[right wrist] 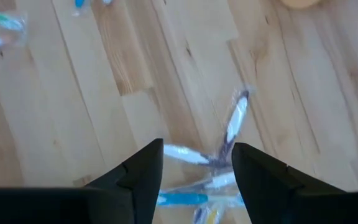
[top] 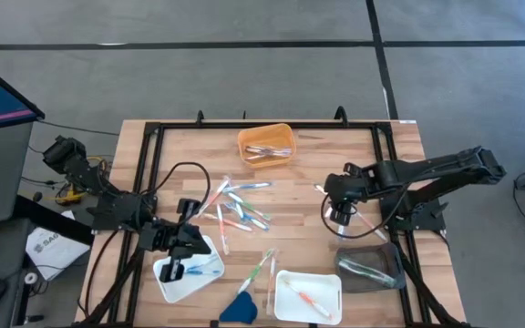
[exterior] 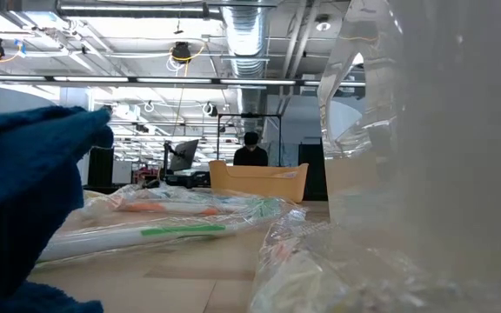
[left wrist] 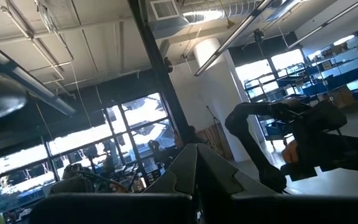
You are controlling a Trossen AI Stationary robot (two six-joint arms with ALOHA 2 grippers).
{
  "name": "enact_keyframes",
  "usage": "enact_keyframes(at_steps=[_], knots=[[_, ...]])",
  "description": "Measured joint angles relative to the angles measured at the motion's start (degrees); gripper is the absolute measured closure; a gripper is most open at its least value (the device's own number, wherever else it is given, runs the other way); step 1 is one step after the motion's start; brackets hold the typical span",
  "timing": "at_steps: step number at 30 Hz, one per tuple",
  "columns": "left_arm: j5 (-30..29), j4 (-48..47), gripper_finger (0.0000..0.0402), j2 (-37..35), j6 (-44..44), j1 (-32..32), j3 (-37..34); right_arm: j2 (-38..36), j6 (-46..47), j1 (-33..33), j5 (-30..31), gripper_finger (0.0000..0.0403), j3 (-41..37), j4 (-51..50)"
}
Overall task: Pick & Place Toothbrushes
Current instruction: Put the orange toothbrush into the right white bin
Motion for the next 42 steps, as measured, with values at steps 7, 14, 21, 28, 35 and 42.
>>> enact_keyframes(at_steps=[7, 14, 21, 28, 35, 42], knots=[[0.0, 0.0, 0.0401, 0.0, 0.0, 0.0, 0.0, 2.8, -9.8, -1.0, 0.1, 0.0223, 0.0, 2.3], [-0.2, 0.1, 0.0401, 0.0, 0.0, 0.0, 0.0, 9.2, -18.9, -1.4, 0.1, 0.0237, 0.0, 1.7], [-0.2, 0.0, 0.0401, 0.0, 0.0, 0.0, 0.0, 15.9, -5.7, -2.7, 0.1, 0.026, 0.0, -1.1], [-0.3, 0.0, 0.0401, 0.0, 0.0, 0.0, 0.0, 18.4, 2.5, -4.5, -1.0, 0.0299, 0.0, -13.5], [-0.5, 0.0, 0.0401, 0.0, 0.0, 0.0, 0.0, 16.2, 8.1, -3.0, -3.4, 0.0323, 0.0, -15.8], [-0.5, 0.0, 0.0401, 0.0, 0.0, 0.0, 0.0, 16.2, 17.7, -2.1, -9.5, 0.0326, 0.0, -16.1]])
